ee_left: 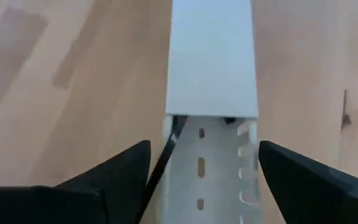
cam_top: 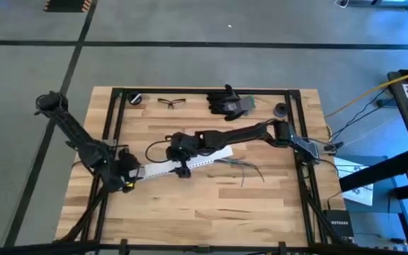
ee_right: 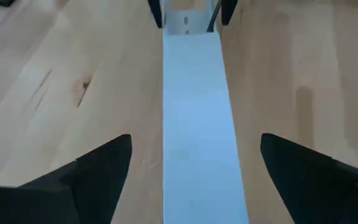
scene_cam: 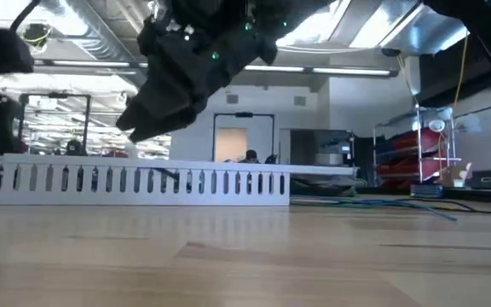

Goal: Ziptie cables
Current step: Close the white cable duct

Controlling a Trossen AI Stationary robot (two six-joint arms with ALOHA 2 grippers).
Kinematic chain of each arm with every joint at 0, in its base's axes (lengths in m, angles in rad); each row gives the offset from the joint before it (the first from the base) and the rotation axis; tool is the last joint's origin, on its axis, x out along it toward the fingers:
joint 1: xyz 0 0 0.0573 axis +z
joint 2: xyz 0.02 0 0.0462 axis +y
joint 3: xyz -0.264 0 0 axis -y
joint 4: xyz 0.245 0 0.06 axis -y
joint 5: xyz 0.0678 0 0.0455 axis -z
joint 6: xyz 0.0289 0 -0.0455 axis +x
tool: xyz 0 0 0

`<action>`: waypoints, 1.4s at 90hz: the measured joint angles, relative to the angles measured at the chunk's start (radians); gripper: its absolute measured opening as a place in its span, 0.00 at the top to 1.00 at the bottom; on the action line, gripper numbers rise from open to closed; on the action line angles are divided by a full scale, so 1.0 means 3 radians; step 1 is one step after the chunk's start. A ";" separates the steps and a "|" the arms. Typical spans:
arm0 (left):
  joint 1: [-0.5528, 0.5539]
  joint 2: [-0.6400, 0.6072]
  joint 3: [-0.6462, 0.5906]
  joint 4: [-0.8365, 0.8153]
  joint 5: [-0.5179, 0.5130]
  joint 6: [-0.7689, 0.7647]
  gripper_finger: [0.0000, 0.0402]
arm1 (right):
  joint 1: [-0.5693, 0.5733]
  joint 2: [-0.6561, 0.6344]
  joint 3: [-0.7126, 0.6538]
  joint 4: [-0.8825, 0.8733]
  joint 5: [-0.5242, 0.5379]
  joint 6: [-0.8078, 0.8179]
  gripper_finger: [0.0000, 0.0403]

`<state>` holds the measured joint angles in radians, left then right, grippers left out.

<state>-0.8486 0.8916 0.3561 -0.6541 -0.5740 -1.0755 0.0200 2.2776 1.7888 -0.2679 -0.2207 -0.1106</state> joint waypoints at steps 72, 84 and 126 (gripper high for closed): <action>-0.0074 0.0004 -0.0313 0.0665 -0.0044 0.0066 0.48 | 0.0134 0.0216 -0.0238 0.0827 0.0035 0.0080 0.15; -0.0074 0.0004 -0.0313 0.0669 -0.0045 0.0096 0.48 | 0.0131 0.0245 -0.0234 0.0831 0.0065 0.0067 0.15; -0.0074 0.0004 -0.0313 0.0663 -0.0042 0.0096 0.48 | 0.0128 0.0265 -0.0233 0.0858 0.0125 0.0020 0.48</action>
<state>-0.8707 0.8928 0.2623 -0.4553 -0.5865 -1.0466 0.0586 2.3571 1.7190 -0.0105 -0.1832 -0.1045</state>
